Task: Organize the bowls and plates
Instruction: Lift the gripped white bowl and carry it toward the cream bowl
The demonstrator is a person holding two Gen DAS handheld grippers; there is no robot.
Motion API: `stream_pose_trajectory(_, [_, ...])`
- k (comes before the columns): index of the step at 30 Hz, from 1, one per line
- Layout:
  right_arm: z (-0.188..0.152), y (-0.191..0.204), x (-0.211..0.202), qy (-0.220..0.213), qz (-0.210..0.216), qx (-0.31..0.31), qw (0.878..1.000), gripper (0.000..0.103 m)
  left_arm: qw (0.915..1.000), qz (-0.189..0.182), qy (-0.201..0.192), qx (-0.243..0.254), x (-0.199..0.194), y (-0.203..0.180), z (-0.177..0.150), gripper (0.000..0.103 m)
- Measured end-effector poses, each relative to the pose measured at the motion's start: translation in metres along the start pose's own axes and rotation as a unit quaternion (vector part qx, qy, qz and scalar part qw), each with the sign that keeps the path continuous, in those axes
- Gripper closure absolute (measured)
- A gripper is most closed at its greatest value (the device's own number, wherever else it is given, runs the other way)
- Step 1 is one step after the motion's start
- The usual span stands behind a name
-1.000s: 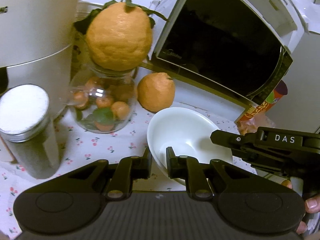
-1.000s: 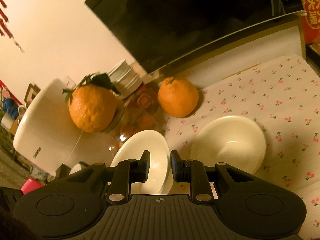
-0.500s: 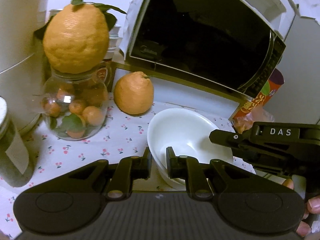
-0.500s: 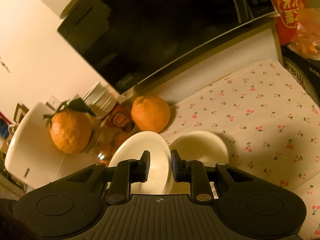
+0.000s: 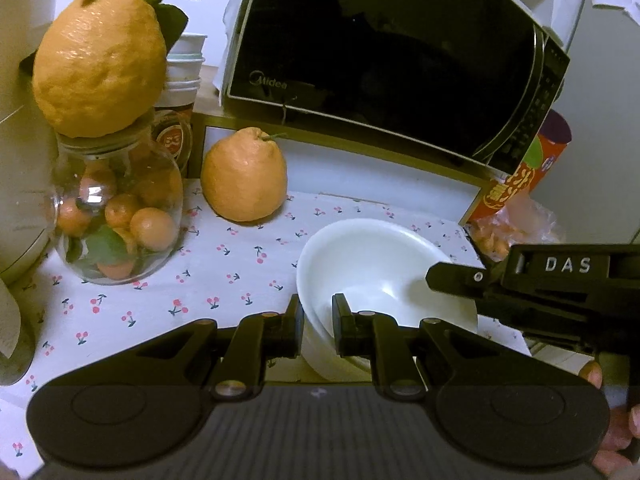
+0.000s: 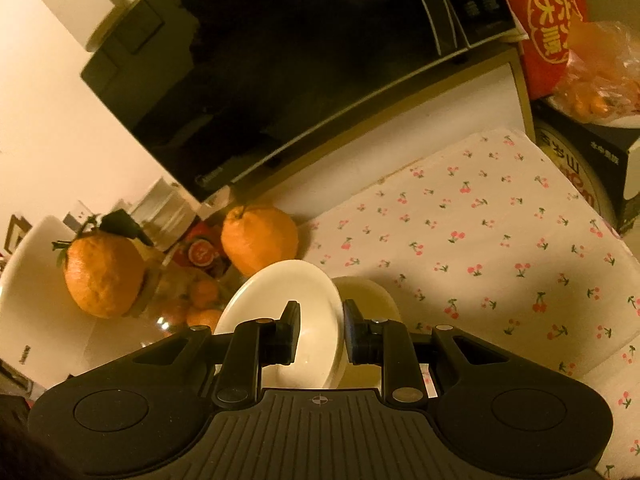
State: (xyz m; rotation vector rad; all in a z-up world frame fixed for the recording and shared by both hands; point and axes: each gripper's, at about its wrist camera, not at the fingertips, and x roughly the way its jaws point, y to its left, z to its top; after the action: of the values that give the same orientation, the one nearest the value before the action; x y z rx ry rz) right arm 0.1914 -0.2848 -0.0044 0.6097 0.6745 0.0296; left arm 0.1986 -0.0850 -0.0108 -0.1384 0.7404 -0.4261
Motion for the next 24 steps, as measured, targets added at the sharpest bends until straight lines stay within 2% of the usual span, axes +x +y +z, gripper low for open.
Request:
stream_pose_trajectory(20, [-0.006, -0.009, 0.022, 0.014, -0.047, -0.016, 0.999, 0.078, 0.9979, 0.024, -0.008, 0.060, 0.023, -0.014, -0.008, 0.089])
stream_pose_trajectory(23, [-0.006, -0.008, 0.021, 0.012, -0.047, -0.018, 0.999, 0.078, 0.9972, 0.025, -0.008, 0.069, 0.023, -0.016, -0.010, 0.085])
stream_pose_trajectory(24, [-0.006, -0.008, 0.021, 0.012, -0.047, -0.018, 0.999, 0.078, 0.9970, 0.025, -0.008, 0.073, 0.023, -0.017, -0.010, 0.081])
